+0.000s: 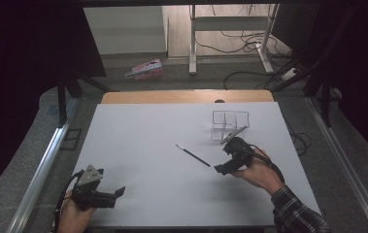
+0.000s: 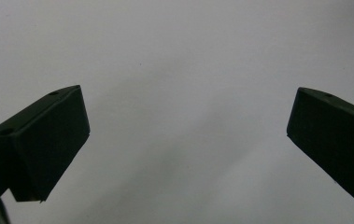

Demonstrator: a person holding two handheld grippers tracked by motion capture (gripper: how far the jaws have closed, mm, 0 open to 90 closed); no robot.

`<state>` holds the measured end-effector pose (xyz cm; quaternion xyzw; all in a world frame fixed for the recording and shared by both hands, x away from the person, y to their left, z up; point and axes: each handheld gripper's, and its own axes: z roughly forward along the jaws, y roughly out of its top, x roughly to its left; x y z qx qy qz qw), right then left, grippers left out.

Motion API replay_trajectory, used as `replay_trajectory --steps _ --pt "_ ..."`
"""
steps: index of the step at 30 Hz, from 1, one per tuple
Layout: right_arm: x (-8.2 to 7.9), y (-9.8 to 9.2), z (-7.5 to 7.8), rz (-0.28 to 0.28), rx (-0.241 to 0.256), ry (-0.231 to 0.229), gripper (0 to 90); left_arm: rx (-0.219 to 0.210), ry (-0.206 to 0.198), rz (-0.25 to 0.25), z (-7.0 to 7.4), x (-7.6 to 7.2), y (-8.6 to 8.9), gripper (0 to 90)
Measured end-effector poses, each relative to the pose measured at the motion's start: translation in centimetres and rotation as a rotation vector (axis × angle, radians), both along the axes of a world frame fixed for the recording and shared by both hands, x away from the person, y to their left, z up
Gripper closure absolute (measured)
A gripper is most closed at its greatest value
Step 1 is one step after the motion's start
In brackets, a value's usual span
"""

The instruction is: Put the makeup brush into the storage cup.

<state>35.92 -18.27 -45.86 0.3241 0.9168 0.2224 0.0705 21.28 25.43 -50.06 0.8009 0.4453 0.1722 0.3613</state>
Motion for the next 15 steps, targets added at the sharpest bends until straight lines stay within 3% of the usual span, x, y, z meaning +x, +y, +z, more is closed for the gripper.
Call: replay_trajectory --steps 15 --pt "1.8 2.4 0.4 0.045 -0.032 0.024 24.2 0.009 0.003 -0.010 -0.1 0.0 -0.1 0.0"
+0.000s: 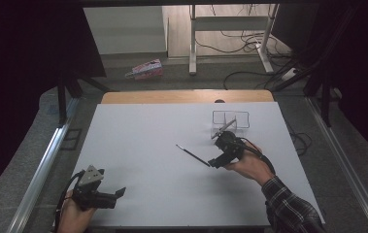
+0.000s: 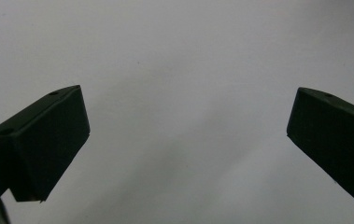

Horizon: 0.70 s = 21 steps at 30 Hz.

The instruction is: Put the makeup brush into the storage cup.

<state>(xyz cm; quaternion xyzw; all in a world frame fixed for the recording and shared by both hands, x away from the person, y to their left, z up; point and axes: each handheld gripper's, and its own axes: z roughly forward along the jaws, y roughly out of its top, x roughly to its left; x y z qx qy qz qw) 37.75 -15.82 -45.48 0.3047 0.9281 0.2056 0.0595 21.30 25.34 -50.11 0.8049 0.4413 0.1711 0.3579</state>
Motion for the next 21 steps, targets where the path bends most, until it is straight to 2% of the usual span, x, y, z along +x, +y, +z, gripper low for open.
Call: replay_trajectory --steps 13,21 --pt "1.2 1.6 0.1 0.035 -0.032 0.001 35.0 0.002 0.002 -0.004 -0.1 0.0 -0.1 0.0" --pt "2.0 3.3 -0.4 0.062 -0.050 0.030 42.2 0.007 0.004 -0.007 -0.1 0.0 -0.1 0.0"
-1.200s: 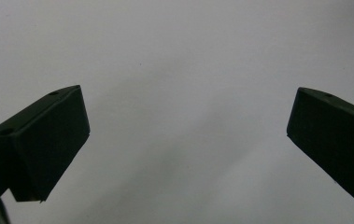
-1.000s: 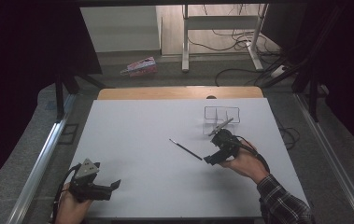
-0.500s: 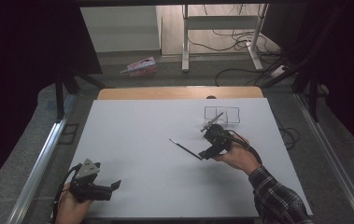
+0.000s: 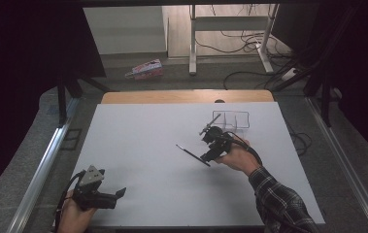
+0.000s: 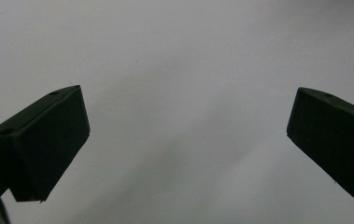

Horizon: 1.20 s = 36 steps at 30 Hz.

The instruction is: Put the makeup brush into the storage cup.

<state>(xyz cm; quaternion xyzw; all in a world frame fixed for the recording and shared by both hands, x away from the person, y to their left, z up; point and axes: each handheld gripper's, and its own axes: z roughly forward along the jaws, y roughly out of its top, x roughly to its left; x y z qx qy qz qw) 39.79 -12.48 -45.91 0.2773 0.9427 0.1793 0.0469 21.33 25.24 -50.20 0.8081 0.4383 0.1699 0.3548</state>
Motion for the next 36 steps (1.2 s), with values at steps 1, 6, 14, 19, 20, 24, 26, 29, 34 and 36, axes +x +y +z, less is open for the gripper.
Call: replay_trajectory --steps 1,6,14,19,20,24,26,29,34,36 --pt "0.1 0.2 -0.1 0.003 -0.004 0.002 43.1 0.001 0.000 0.000 0.0 0.0 0.0 0.0" --pt "0.3 1.2 -0.2 0.028 -0.020 0.009 45.6 0.003 0.001 -0.002 0.0 0.0 0.0 0.0" --pt "0.5 2.2 -0.6 0.063 -0.051 0.001 51.1 0.013 0.003 -0.006 -0.1 0.0 -0.2 0.0" --pt "0.6 2.4 -1.1 0.072 -0.065 0.007 54.3 0.018 0.001 -0.006 -0.1 0.0 -0.2 0.0" --pt "0.6 2.4 -1.1 0.072 -0.065 0.007 54.3 0.018 0.001 -0.006 -0.1 0.0 -0.2 0.0" --pt "0.7 2.5 -1.7 0.077 -0.080 0.016 56.3 0.016 0.000 -0.005 -0.1 0.0 -0.2 0.0" --pt "0.7 2.5 -2.3 0.078 -0.090 0.029 57.7 0.015 0.000 -0.005 -0.1 0.0 -0.2 0.0" --pt "0.8 2.4 -2.6 0.081 -0.095 0.032 58.7 0.015 0.000 -0.004 -0.1 0.0 -0.2 0.0" --pt "0.8 2.3 -3.5 0.084 -0.105 0.055 61.7 0.013 0.000 -0.003 -0.1 0.0 -0.2 0.0" --pt "0.9 2.3 -3.6 0.088 -0.113 0.051 62.4 0.013 0.000 -0.003 -0.1 0.0 -0.2 0.0"
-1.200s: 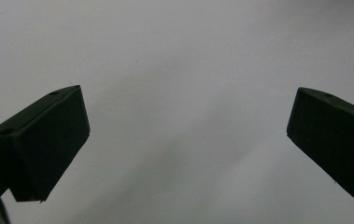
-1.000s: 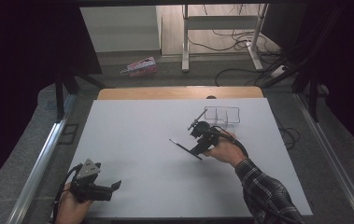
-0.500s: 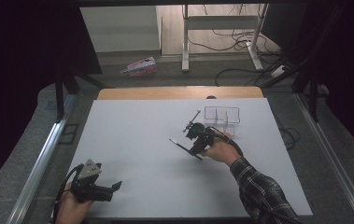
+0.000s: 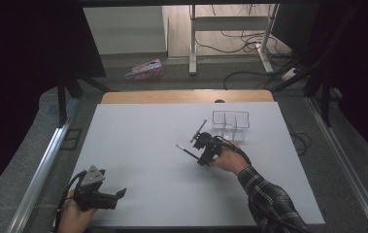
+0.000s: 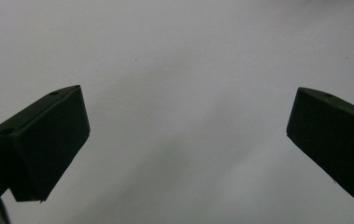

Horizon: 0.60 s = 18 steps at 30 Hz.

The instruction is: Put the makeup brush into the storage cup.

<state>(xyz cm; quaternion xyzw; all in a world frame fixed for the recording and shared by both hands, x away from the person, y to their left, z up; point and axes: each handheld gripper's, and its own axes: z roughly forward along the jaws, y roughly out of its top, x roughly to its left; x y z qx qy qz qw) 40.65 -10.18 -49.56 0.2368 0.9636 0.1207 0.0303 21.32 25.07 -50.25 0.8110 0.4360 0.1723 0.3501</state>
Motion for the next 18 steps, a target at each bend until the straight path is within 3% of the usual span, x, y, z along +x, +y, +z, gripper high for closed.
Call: replay_trajectory --steps 5,10,11,18 --pt "0.05 0.06 -0.15 0.000 -0.012 0.006 68.1 0.001 0.001 -0.002 -0.02 0.01 -0.01 0.0" --pt "0.01 0.15 -0.14 0.011 -0.039 -0.007 78.6 0.001 0.001 -0.002 -0.02 0.00 0.00 0.0" --pt "-0.08 0.20 -0.18 0.016 -0.041 -0.002 84.3 0.000 0.000 -0.002 -0.01 -0.02 0.00 0.0" --pt "-0.02 0.10 -0.14 -0.023 -0.024 0.016 85.1 -0.001 -0.001 0.000 0.01 -0.02 0.04 0.0"
